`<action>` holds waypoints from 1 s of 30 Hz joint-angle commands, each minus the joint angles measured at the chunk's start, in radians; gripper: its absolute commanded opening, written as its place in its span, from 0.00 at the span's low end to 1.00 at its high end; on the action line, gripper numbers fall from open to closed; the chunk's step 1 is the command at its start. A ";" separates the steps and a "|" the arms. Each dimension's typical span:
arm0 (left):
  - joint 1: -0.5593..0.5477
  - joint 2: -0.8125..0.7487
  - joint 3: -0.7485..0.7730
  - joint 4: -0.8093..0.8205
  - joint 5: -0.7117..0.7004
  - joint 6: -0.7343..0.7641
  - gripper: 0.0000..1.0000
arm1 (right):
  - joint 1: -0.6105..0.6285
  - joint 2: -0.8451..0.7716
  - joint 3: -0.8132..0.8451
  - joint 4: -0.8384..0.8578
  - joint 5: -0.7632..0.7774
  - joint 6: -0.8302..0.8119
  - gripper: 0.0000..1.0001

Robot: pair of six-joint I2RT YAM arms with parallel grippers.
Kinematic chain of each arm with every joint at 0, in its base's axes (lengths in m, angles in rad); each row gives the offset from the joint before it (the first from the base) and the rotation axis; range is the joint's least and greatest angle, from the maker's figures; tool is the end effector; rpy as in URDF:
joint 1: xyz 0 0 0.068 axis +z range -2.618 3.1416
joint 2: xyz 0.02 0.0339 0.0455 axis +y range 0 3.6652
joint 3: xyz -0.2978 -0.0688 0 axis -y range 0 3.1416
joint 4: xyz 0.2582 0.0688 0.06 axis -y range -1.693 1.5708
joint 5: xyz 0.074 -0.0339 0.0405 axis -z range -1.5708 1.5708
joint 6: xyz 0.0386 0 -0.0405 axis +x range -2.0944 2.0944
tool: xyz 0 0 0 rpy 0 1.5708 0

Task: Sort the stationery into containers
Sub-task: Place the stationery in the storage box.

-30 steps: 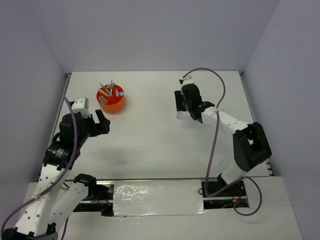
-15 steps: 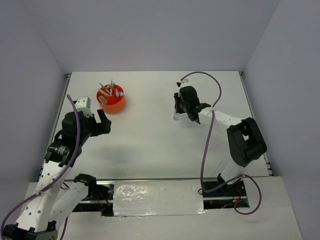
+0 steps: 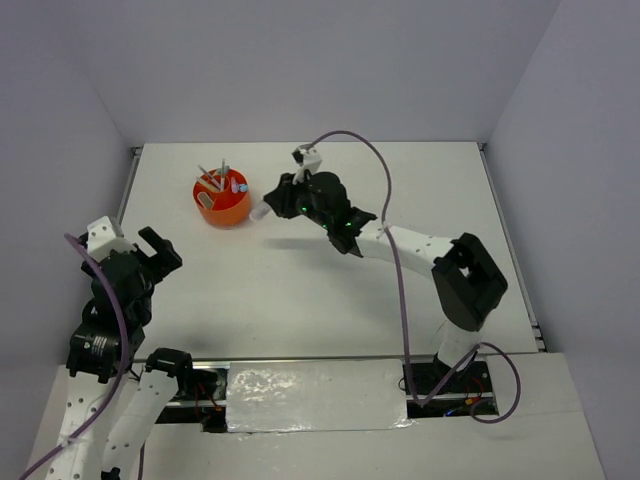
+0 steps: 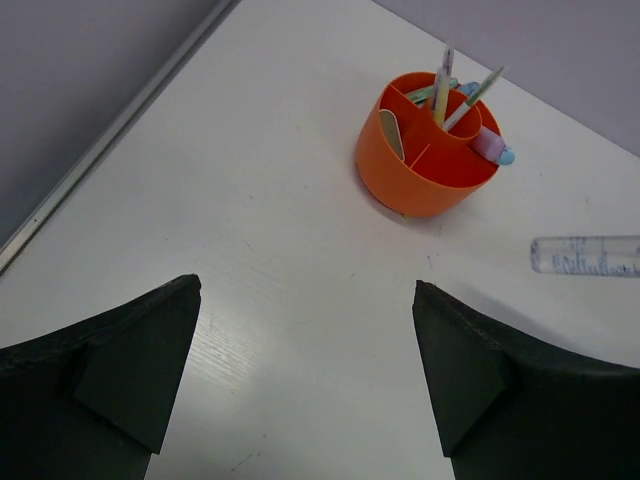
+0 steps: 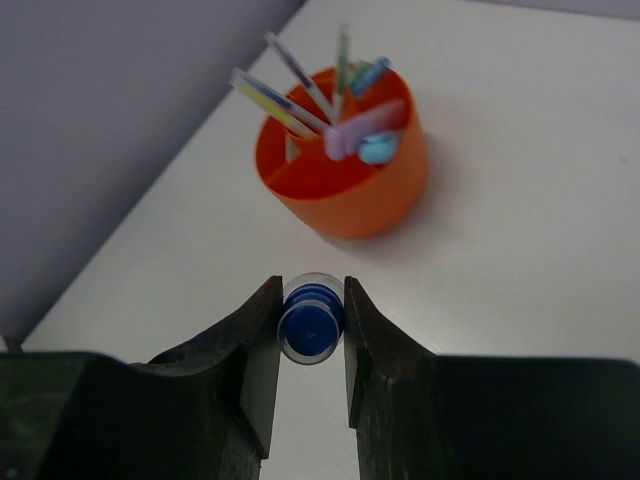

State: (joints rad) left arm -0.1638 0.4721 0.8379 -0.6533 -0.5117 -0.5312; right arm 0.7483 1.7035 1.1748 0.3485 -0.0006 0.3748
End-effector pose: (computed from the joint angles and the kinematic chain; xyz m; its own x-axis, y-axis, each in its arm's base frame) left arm 0.0797 0.0060 0.3668 -0.0786 -0.4347 -0.8971 -0.4186 0.8311 -0.3661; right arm 0.3103 0.2881 0.3101 -0.3715 0.1547 -0.9155 -0.5855 0.7262 0.3603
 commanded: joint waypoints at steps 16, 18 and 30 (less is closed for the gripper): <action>0.041 0.010 0.017 0.060 0.061 0.019 0.99 | 0.068 0.354 0.474 0.178 -0.190 -0.005 0.00; 0.041 0.011 0.017 0.060 0.065 0.019 0.99 | 0.074 0.373 0.488 0.156 -0.155 -0.033 0.00; 0.043 0.008 0.012 0.069 0.085 0.027 0.99 | 0.077 0.450 0.595 0.037 -0.085 -0.137 0.00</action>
State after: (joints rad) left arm -0.1268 0.4927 0.8379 -0.6273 -0.4393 -0.5243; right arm 0.8158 2.1456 1.7153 0.3840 -0.1085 0.2810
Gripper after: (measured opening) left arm 0.993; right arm 0.333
